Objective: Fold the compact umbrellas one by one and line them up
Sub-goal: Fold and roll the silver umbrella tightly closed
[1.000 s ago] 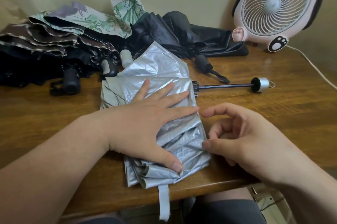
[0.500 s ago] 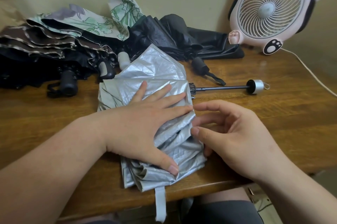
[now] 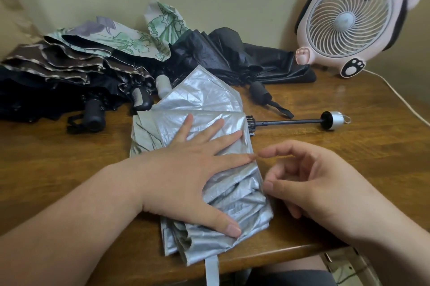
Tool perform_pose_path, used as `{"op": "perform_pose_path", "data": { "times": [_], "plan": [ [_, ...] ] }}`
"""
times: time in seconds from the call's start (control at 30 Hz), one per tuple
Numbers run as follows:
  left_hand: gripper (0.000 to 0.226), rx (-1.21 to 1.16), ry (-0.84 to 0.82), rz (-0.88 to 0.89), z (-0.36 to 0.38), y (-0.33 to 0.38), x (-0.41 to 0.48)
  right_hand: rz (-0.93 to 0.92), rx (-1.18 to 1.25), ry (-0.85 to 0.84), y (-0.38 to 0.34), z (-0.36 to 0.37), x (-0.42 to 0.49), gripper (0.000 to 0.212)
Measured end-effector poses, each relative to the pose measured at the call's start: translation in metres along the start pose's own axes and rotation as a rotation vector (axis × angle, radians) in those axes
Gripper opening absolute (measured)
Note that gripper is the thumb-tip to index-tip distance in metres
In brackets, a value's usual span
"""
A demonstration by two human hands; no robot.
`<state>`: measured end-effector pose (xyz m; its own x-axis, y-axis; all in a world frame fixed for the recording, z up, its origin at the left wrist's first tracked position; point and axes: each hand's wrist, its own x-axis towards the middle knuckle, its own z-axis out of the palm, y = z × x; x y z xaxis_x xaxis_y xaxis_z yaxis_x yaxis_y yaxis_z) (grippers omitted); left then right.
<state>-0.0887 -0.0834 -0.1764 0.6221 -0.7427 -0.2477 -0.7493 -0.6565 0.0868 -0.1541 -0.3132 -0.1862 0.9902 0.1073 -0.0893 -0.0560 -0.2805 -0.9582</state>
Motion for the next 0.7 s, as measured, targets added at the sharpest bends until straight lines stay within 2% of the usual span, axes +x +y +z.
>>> {"op": "perform_pose_path", "data": {
  "times": [0.07,0.13,0.2,0.23,0.3,0.37,0.43,0.53,0.57,0.6,0.63,0.67,0.7],
  "plan": [
    [0.102,-0.011,0.002,-0.009,0.001,0.002,-0.001,-0.068,-0.148,0.147,-0.003,-0.006,0.000,0.026],
    [0.100,-0.009,0.003,-0.012,0.004,0.005,-0.001,-0.222,-0.389,0.323,-0.012,-0.010,0.007,0.016],
    [0.100,-0.018,0.015,-0.007,0.005,0.007,-0.002,-0.401,-0.615,0.403,-0.026,-0.009,0.027,0.017],
    [0.100,-0.019,0.026,-0.002,0.006,0.007,-0.002,-0.486,-0.724,0.385,-0.032,-0.008,0.043,0.022],
    [0.101,-0.028,0.030,0.011,0.007,0.007,-0.005,-0.601,-0.889,0.206,-0.041,-0.005,0.082,0.035],
    [0.102,-0.054,0.019,0.016,0.007,0.010,-0.005,-0.599,-1.019,-0.032,-0.043,0.004,0.119,0.048],
    [0.101,-0.049,-0.012,0.022,0.008,0.009,-0.003,-0.554,-1.103,-0.180,-0.034,0.013,0.142,0.059],
    [0.095,-0.086,-0.044,0.124,0.007,0.011,-0.010,-0.541,-1.088,-0.193,-0.019,0.018,0.151,0.080],
    [0.092,-0.113,-0.147,0.135,0.003,0.016,-0.024,-0.550,-1.094,-0.177,-0.017,0.018,0.151,0.087],
    [0.086,-0.204,-0.215,0.044,0.007,0.022,-0.011,-0.561,-1.104,-0.166,-0.016,0.017,0.150,0.094],
    [0.075,-0.159,-0.065,-0.124,0.027,0.004,0.003,-0.567,-1.118,-0.156,-0.017,0.017,0.149,0.098],
    [0.065,-0.138,-0.134,-0.186,0.071,-0.014,0.022,-0.576,-1.125,-0.148,-0.017,0.017,0.149,0.100],
    [0.060,-0.256,-0.278,-0.503,0.079,-0.016,0.073,-0.579,-1.120,-0.141,-0.019,0.018,0.147,0.100]
  ]
}}
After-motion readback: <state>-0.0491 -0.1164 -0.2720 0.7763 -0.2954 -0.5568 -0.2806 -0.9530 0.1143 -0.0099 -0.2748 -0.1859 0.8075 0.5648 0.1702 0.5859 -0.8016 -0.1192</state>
